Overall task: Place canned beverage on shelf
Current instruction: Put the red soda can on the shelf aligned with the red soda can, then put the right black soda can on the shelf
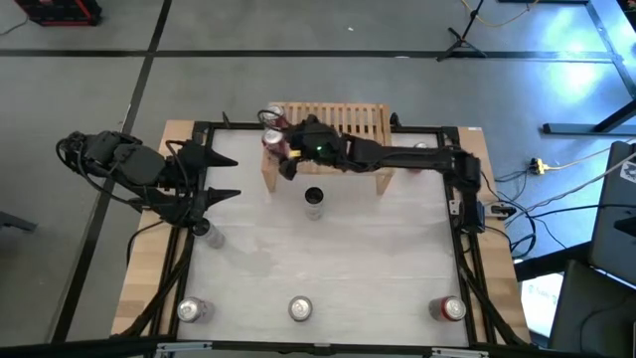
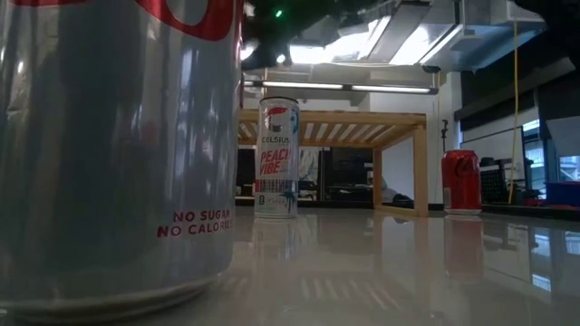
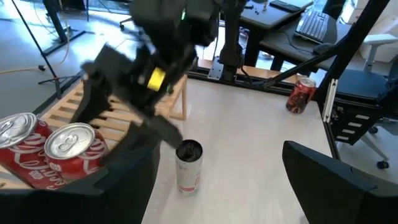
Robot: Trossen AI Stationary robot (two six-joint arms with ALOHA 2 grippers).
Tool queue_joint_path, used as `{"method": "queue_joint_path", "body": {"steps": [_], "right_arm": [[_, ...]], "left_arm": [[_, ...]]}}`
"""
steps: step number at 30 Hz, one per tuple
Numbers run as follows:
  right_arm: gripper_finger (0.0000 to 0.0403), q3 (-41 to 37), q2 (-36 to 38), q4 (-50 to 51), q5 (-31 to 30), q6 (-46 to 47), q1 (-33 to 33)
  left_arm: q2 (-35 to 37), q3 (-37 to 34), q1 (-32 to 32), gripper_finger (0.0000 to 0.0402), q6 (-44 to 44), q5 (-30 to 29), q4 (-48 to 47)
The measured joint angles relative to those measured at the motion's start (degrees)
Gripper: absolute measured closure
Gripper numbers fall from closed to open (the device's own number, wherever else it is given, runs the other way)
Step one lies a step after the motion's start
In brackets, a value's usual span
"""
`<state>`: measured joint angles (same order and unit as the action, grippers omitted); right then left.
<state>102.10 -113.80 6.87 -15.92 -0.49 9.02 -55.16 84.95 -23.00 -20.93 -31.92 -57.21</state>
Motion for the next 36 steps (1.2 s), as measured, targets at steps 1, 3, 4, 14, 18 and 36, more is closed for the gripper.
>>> {"method": "queue_joint_path", "body": {"steps": [1,3,4,14,18,36], "right_arm": [[0.0062,0.0,1.19,2.17,-0.21,-1.12,0.0],[0.0066,0.04,3.93,5.16,-0.29,-1.77,0.0],[0.0067,0.04,5.28,7.63,-0.31,-1.71,0.0],[0.0068,-0.89,17.71,30.85,6.4,3.42,-3.64],[0.0068,-8.51,20.97,31.25,5.61,6.22,-8.23],[0.0068,-43.4,26.86,7.75,11.01,26.93,-15.01]], "left_arm": [[0.0,0.0,0.0,0.0073,0.0,-0.01,0.0],[0.0,0.0,0.0,0.0073,0.0,-0.09,0.31],[0.0,0.0,0.0,0.0073,0.0,-0.07,0.25],[-0.23,0.0,0.0,0.0073,0.37,-0.57,1.25],[-1.88,0.0,0.0,0.0073,0.39,-0.61,1.22],[-2.69,-6.23,0.0,0.0073,-1.36,-0.97,1.22]]}}
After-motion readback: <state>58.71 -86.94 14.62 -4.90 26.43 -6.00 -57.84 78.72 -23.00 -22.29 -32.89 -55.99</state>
